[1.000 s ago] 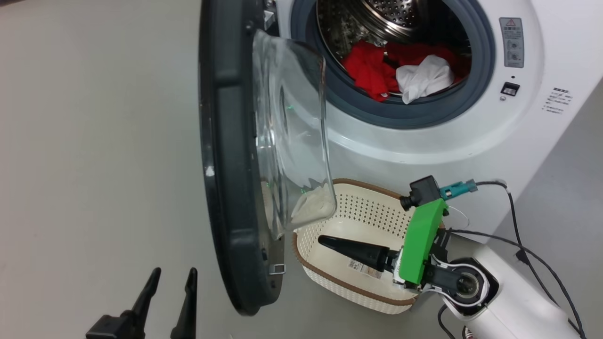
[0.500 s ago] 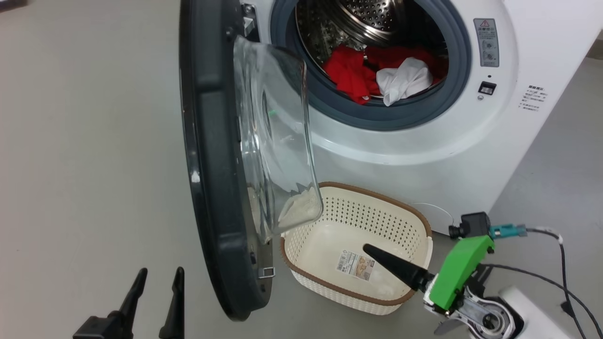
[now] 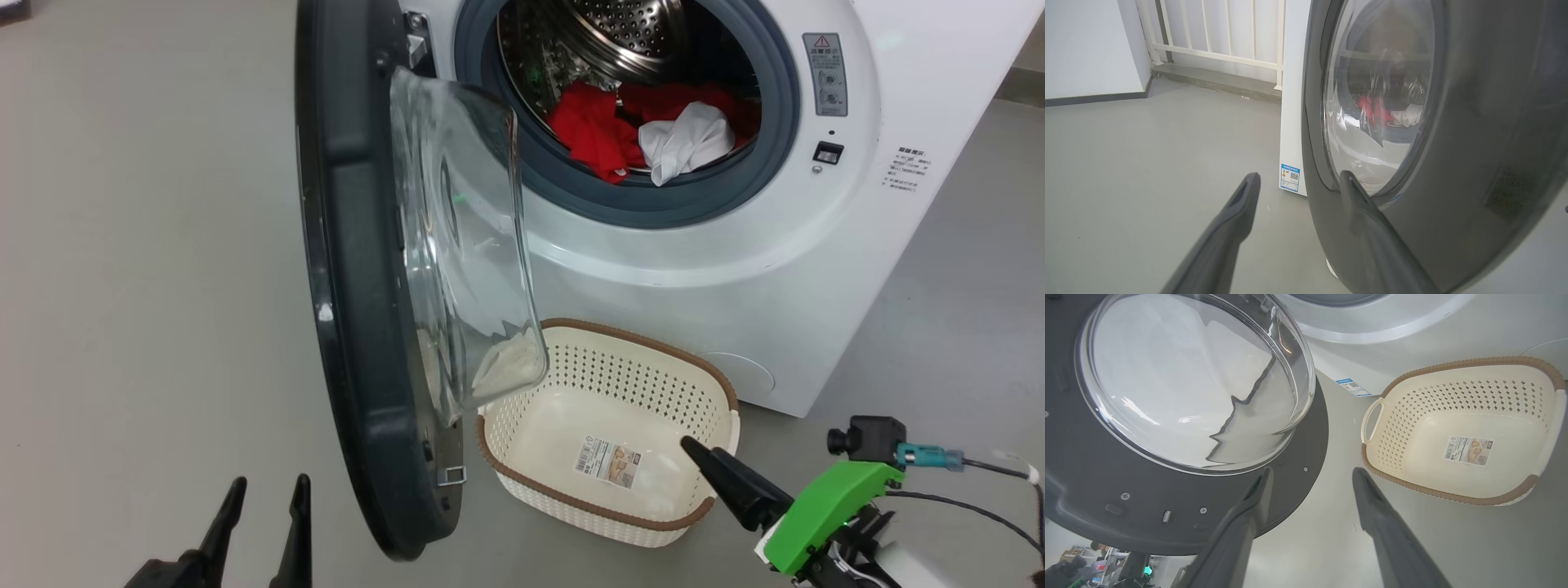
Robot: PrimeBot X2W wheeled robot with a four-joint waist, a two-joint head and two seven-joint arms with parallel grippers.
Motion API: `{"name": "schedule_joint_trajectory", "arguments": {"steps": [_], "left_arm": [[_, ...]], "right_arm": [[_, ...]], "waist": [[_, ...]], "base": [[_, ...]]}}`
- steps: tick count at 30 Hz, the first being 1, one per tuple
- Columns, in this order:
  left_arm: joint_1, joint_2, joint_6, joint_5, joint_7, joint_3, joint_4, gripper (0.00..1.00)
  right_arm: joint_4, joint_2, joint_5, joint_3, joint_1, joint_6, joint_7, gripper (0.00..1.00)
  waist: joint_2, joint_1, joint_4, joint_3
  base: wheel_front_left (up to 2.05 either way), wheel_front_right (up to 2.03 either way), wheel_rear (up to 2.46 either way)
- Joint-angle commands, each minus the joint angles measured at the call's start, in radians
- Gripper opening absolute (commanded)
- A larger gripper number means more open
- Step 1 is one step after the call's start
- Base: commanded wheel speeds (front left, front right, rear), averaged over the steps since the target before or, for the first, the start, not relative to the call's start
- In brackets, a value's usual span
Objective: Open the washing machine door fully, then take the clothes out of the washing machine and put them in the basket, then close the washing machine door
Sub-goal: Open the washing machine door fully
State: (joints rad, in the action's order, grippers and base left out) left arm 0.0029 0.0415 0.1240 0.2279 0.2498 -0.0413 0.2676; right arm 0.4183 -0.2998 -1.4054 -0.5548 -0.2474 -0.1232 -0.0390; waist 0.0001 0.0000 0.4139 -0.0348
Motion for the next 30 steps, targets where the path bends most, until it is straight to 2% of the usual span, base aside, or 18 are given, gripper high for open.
{"name": "schedule_joint_trajectory", "arguments": {"steps": [1,10,19,30], "left_arm": [[-0.014,0.009,0.006,-0.015,0.012,-0.037,-0.018,1.00],[-0.011,0.009,0.006,-0.020,0.012,-0.038,-0.007,1.00],[-0.007,0.009,0.006,-0.024,0.012,-0.039,-0.002,1.00],[-0.010,0.009,0.007,-0.026,0.012,-0.040,-0.003,1.00]], "right_arm": [[-0.014,-0.018,0.022,-0.018,0.002,-0.008,0.034,1.00],[0.067,-0.035,0.077,-0.094,-0.007,-0.008,0.239,1.00],[0.150,-0.043,0.202,-0.121,-0.033,-0.008,0.299,1.00],[0.092,0.029,0.594,0.142,0.028,-0.008,0.301,1.00]], "waist": [[-0.0001,0.0000,0.000,0.001],[-0.0001,0.0000,-0.002,0.011],[-0.0001,0.0000,-0.007,0.016],[-0.0001,0.0000,-0.011,0.013]], "base": [[0.00,0.00,0.00],[0.00,0.00,0.00],[0.00,0.00,0.00],[0.00,0.00,0.00]]}}
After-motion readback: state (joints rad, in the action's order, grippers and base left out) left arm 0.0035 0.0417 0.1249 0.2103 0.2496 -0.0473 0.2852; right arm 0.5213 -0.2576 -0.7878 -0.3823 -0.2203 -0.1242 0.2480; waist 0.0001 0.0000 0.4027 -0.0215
